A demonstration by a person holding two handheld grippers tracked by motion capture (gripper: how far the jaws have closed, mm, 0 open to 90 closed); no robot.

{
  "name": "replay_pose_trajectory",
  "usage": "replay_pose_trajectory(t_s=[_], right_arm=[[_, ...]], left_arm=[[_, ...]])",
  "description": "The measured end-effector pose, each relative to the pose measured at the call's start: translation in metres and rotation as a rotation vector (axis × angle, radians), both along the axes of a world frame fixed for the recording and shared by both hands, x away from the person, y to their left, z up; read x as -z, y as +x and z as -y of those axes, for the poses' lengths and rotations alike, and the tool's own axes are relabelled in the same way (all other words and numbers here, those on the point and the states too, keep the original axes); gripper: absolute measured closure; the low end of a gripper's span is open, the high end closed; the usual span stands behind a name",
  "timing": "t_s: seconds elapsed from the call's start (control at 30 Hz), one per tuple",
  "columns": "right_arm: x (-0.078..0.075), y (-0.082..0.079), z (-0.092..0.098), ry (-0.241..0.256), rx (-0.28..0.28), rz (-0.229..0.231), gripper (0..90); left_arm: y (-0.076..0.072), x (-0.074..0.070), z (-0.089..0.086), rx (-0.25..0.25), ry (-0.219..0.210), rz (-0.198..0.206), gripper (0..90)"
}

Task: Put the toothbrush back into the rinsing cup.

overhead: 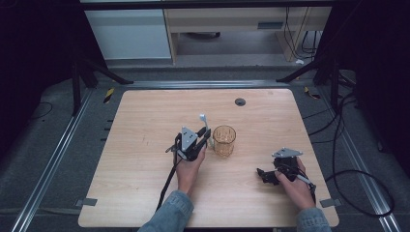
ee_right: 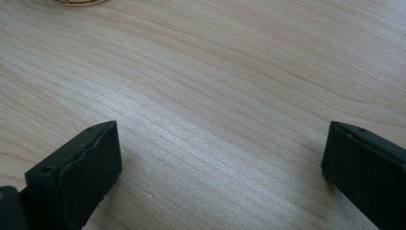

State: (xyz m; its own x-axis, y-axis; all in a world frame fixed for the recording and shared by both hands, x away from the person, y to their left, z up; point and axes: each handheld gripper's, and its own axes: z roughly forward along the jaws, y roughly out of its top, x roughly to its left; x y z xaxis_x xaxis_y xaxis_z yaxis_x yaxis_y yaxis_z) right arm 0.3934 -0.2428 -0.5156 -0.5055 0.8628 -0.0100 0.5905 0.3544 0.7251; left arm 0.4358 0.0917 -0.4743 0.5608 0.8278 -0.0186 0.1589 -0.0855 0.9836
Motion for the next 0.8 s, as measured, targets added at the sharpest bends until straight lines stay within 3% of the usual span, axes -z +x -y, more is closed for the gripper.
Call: replay_pose_trajectory(t_s=[0.5,0.8], right_arm=[[0.0,0.0,0.0,0.006,0.004,-0.006,0.4],[0.0,0.0,0.0,0.006,0.004,-0.005,0.4]], left_arm=[[-0.005,-0.009,-0.005,0.01,0.012,0.017,69.1],[-0.008,-0.017,-0.009,0.031,0.051,0.018,61.9]])
